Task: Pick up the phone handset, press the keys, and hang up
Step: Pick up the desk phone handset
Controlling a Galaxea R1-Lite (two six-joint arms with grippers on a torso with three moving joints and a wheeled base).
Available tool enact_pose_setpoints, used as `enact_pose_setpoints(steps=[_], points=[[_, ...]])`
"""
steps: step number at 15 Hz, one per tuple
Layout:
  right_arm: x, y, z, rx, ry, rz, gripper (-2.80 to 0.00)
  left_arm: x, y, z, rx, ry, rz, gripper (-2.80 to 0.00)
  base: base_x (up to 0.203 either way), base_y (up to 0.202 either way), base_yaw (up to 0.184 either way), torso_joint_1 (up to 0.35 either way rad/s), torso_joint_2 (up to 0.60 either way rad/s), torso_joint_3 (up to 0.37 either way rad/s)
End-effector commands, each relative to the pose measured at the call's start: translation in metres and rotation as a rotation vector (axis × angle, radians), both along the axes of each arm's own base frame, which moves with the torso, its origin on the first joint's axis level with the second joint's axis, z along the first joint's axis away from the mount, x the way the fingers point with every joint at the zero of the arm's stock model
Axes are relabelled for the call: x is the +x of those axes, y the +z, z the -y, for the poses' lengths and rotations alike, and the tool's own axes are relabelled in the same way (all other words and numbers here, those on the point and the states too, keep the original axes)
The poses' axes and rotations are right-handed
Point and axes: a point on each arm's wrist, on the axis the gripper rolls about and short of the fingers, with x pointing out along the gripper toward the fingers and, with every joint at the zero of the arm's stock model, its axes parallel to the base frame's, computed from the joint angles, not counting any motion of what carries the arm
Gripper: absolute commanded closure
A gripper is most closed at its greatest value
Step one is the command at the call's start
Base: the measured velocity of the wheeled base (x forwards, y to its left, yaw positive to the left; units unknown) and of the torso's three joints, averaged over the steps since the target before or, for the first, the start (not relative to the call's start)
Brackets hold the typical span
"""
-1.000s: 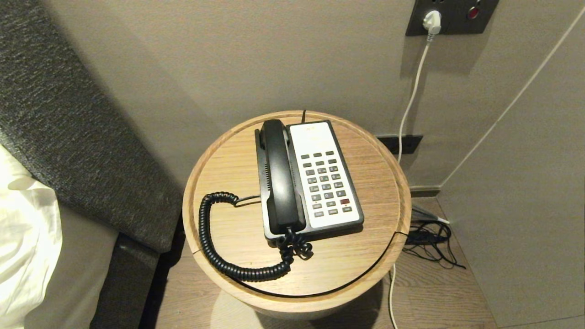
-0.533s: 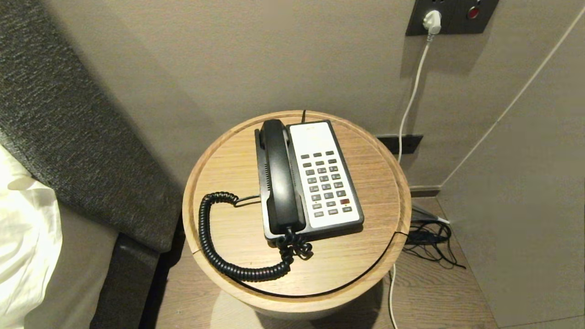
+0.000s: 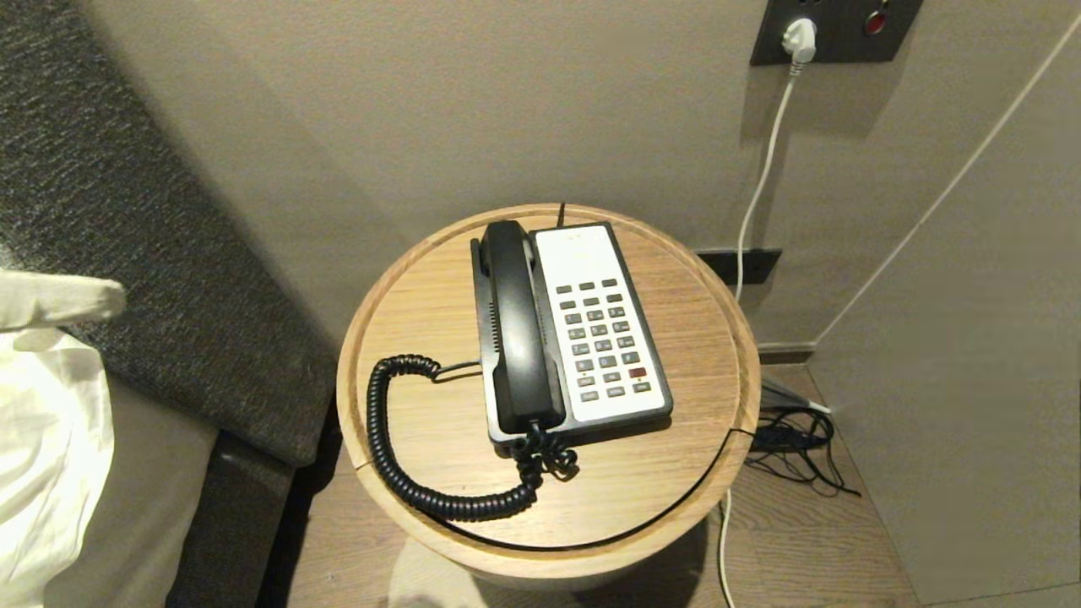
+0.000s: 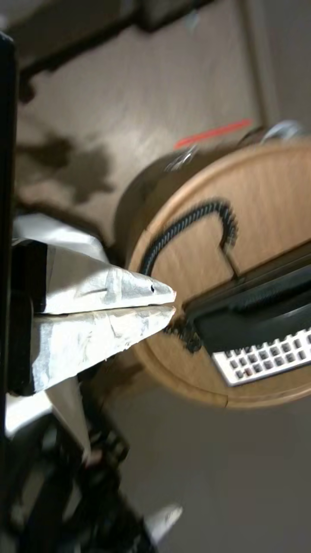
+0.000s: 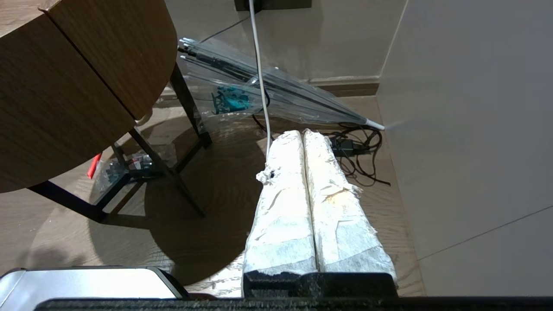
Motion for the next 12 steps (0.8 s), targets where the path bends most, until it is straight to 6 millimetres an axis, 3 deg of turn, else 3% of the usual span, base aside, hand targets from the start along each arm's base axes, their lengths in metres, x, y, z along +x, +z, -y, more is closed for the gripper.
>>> enact_pose_setpoints(steps=[1,8,12], points=[[0.0,0.0,0.0,0.0,0.001,0.002,0.0,0.036,0.003,0.021,0.055,0.011,-0.071,0.0,0.0,0.0,0.0,0.0,0.0,0.0],[0.0,0.0,0.0,0.0,0.001,0.002,0.0,0.077,-0.008,0.045,0.262,0.154,-0.052,0.0,0.0,0.0,0.0,0.0,0.0,0.0],[0.0,0.0,0.0,0.0,0.001,0.002,0.0,0.098,-0.008,0.078,0.288,0.095,-0.037,0.0,0.0,0.0,0.0,0.0,0.0,0.0]])
